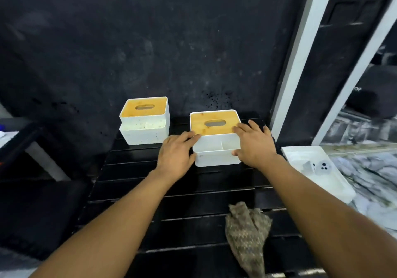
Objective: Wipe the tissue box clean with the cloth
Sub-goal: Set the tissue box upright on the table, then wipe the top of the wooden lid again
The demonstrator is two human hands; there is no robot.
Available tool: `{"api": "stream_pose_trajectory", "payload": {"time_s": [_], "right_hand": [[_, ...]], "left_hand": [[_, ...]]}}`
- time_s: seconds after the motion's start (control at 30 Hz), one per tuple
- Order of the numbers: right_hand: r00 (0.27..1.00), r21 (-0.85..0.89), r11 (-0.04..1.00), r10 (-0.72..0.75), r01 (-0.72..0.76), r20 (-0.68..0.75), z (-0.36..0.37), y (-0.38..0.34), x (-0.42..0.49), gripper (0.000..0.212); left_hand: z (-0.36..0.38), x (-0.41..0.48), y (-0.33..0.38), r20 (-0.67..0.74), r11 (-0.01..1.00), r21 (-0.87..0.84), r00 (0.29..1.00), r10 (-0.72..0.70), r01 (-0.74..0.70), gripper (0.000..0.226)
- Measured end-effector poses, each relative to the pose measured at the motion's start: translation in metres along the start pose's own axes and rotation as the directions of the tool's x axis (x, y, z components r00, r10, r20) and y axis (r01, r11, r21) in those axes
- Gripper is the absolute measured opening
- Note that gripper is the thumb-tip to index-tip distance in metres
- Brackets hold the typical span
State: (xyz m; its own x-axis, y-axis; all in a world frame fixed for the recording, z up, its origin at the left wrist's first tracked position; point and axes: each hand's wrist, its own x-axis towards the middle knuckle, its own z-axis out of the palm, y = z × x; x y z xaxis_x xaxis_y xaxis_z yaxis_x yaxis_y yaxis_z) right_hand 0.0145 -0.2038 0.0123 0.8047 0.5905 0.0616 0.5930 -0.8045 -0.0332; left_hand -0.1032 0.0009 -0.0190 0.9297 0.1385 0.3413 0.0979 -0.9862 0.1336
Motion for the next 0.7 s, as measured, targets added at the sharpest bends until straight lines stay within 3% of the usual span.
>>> {"api": "stream_pose_trajectory", "payload": {"time_s": [0.33, 0.63, 0.7], "right_hand": [[0.995, 0.016, 0.995, 0.095, -0.095, 0.011, 0.007, 0.056, 0.09, 0.076], [0.998, -0.072, 0.995, 0.066, -0.066, -0.004, 0.014, 0.06, 0.105, 0.082], [0.995, -0.128, 0.991, 0.036, -0.048, -0.088, 0.025, 0.054, 0.091, 0.087]], "left_hand": [[0.044, 0.114, 0.004, 0.006, 0.997, 0.076, 1.0, 0.005, -0.005, 0.057], [0.036, 0.126, -0.005, 0.108, 0.993, 0.113, 0.994, 0.028, -0.041, 0.072], [0.023, 0.115, -0.014, 0.046, 0.994, 0.099, 0.998, 0.035, -0.039, 0.073]]}}
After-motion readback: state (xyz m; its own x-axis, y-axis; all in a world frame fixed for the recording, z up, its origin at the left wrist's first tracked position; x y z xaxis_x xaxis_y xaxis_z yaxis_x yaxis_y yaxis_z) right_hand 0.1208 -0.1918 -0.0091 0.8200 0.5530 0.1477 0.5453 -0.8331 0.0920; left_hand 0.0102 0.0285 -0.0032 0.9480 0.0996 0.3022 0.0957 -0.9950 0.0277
